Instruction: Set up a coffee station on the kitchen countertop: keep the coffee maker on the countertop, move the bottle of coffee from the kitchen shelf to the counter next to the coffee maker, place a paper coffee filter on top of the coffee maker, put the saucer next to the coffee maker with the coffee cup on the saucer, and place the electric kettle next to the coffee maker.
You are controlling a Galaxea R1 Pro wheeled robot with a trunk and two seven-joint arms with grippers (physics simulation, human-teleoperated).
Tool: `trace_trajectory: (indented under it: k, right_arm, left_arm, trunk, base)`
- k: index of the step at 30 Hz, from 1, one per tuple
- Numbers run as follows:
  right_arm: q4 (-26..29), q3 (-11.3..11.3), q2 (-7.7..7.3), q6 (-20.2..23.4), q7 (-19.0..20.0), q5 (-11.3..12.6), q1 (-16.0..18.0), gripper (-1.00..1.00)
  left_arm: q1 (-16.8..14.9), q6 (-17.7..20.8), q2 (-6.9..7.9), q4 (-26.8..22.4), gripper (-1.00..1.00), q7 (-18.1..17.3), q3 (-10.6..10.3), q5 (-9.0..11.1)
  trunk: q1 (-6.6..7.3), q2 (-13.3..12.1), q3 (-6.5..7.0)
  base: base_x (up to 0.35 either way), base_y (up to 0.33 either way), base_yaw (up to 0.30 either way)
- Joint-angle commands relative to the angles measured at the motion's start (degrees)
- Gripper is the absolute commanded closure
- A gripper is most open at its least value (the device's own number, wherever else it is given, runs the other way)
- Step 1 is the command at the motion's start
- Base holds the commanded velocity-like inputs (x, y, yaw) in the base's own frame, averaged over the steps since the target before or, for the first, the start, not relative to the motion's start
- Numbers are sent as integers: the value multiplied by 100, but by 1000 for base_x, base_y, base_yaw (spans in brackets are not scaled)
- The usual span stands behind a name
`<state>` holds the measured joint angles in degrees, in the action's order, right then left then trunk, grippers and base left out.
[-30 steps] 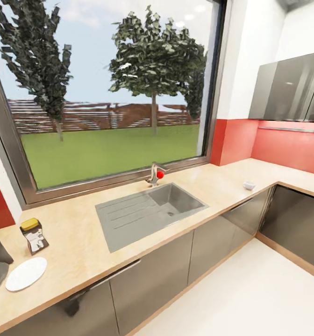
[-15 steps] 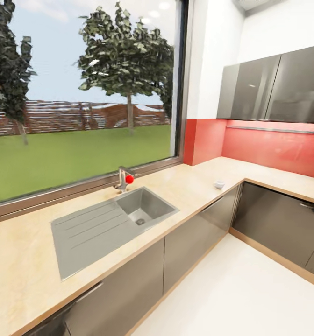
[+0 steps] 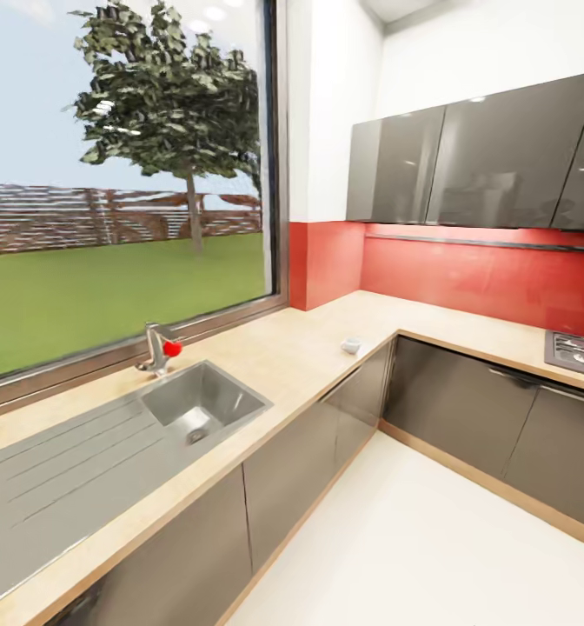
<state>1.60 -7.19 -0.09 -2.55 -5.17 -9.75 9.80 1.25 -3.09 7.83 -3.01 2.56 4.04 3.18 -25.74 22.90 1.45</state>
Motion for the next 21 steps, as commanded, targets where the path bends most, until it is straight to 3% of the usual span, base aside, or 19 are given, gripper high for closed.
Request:
trace_trajectory:
  k: [1, 11, 16, 21]
  right_arm:
    - [-10, -47, -16, -18, -11, -61, -9, -100]
    - [-8, -46, -39, -8, -10, -62, -90, -100]
    - [-7, -32, 24, -16, 5, -58, -92, -100]
    - [-12, -21, 194, -26, 9, -85, -92, -100]
  left_arm:
    - [6, -7, -1, -9, -100, -1, 37, 33]
    - [6, 16, -1, -7, -100, -1, 36, 33]
    - [6, 19, -5, -6, -100, -1, 37, 33]
    - [6, 19, -10, -6, -100, -1, 44, 33]
  trunk:
    - [-4, 2, 0]
    - [-4, 2, 0]
    - [-4, 2, 0]
    - [-4, 2, 0]
  base:
    - [223, -243, -300]
    - [223, -243, -300]
    - [231, -243, -89]
    - [238, -243, -10]
